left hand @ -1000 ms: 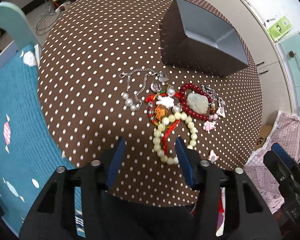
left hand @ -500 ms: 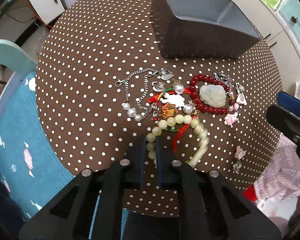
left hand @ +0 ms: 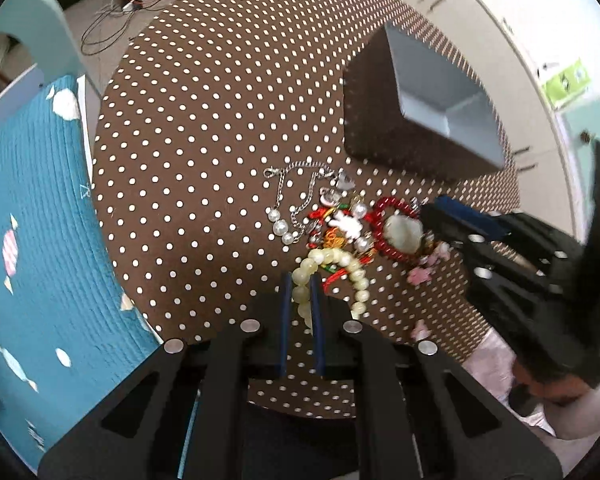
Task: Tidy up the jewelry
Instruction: 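Grasp the cream bead bracelet with the left tool while the right tool grasps the dark red bead bracelet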
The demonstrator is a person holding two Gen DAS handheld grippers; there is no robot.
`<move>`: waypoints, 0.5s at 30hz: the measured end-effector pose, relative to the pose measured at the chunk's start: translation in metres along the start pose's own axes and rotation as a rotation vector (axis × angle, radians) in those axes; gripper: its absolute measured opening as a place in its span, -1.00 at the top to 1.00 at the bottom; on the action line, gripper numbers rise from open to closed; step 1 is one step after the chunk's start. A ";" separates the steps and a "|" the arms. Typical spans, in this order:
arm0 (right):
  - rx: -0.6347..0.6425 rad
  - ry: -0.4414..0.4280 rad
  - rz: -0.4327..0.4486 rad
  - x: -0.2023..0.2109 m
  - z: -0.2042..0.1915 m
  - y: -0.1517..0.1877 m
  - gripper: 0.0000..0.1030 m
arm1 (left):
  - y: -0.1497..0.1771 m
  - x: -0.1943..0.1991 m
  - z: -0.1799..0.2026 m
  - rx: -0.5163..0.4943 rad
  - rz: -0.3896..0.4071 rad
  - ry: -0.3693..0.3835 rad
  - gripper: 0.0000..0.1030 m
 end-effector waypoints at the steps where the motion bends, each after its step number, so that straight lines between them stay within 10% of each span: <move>1: 0.021 -0.002 -0.004 -0.003 -0.001 -0.003 0.73 | 0.003 0.005 -0.001 0.012 0.010 0.013 0.82; 15: 0.167 -0.001 -0.102 -0.030 -0.004 -0.006 0.75 | 0.013 0.024 -0.002 0.145 0.049 0.078 0.82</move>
Point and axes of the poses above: each gripper's, at about its wrist camera, not at the fingertips, and x roughly against the way its jaws point, z to its right, y to its underside, the point moved 10 cm from there along -x, roughly the way its jaws point, and after that the axes turned 15 degrees about -z, right-handed, at the moved point
